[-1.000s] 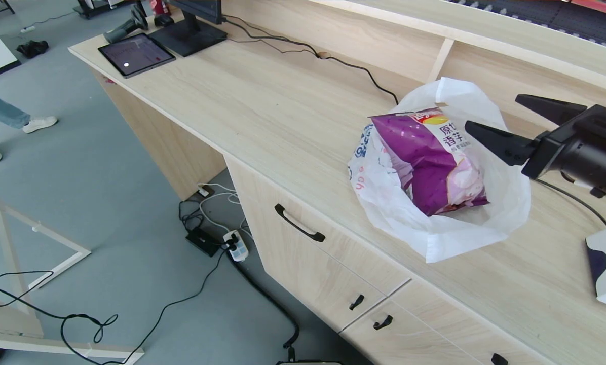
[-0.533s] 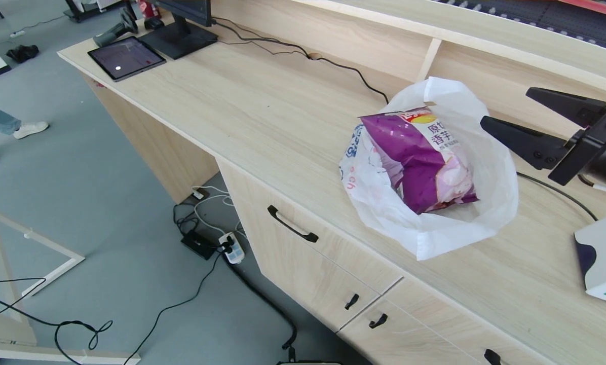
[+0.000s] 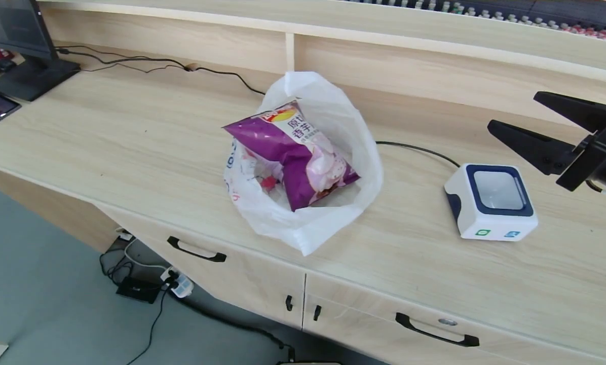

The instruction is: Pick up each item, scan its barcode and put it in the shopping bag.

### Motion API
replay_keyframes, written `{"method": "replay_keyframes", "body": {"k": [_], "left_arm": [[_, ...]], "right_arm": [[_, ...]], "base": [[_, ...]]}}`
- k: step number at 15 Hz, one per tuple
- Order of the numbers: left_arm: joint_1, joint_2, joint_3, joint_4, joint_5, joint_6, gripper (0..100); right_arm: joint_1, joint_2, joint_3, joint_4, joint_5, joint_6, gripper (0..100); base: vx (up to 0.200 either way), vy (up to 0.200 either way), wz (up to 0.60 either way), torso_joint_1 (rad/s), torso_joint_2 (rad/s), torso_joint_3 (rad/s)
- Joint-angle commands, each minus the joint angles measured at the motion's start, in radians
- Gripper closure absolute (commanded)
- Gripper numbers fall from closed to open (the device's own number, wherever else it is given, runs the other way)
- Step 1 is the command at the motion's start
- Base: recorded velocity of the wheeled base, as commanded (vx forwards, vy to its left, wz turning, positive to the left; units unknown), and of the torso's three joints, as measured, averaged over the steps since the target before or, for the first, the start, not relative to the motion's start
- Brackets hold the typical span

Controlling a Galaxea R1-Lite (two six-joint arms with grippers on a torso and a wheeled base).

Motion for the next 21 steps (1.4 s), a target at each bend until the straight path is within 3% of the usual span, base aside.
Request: {"method": "replay_keyframes", "body": {"k": [1,4,9,12,15,18,21], "left_arm": [[0.000,0.000,0.000,0.001,0.000,0.000,0],[0.001,0.000,0.000,0.001,0.000,-0.002,0],[0.000,0.000,0.000,0.001,0.000,-0.002,0],[0.000,0.000,0.000,0.005,0.000,-0.003,0],[0.000,0.000,0.000,0.005,0.000,-0.006,0],[0.000,0.000,0.000,0.004,0.000,-0.006,0],[0.000,0.000,0.000,0.002,0.000,-0.006,0]], "right_arm": [[-0.005,-0.009,0.003,-0.003,0.001,0.001,0],[-0.060,-0.069,0.079,-0.001,-0.006,-0.002,0],[-0.327,-0.193,0.334,-0.003,-0.021,-0.007,0],[-0.488,-0.200,0.403,-0.029,-0.021,0.007,0],[-0.495,-0.195,0.501,-0.102,-0.019,0.018,0],[-0.482,-0.124,0.512,-0.141,0.008,0.098,0],[-0.514,0.037,0.510,-0.372,0.105,0.139,0]], "base": [[0.000,0.000,-0.60,0.002,0.00,-0.002],[0.000,0.000,-0.60,0.002,0.00,0.010],[0.000,0.000,-0.12,0.001,0.00,0.001],[0.000,0.000,0.00,0.000,0.00,0.000],[0.000,0.000,0.00,0.000,0.00,0.000],[0.000,0.000,0.00,0.000,0.00,0.000],[0.000,0.000,0.00,0.000,0.00,0.000]]}}
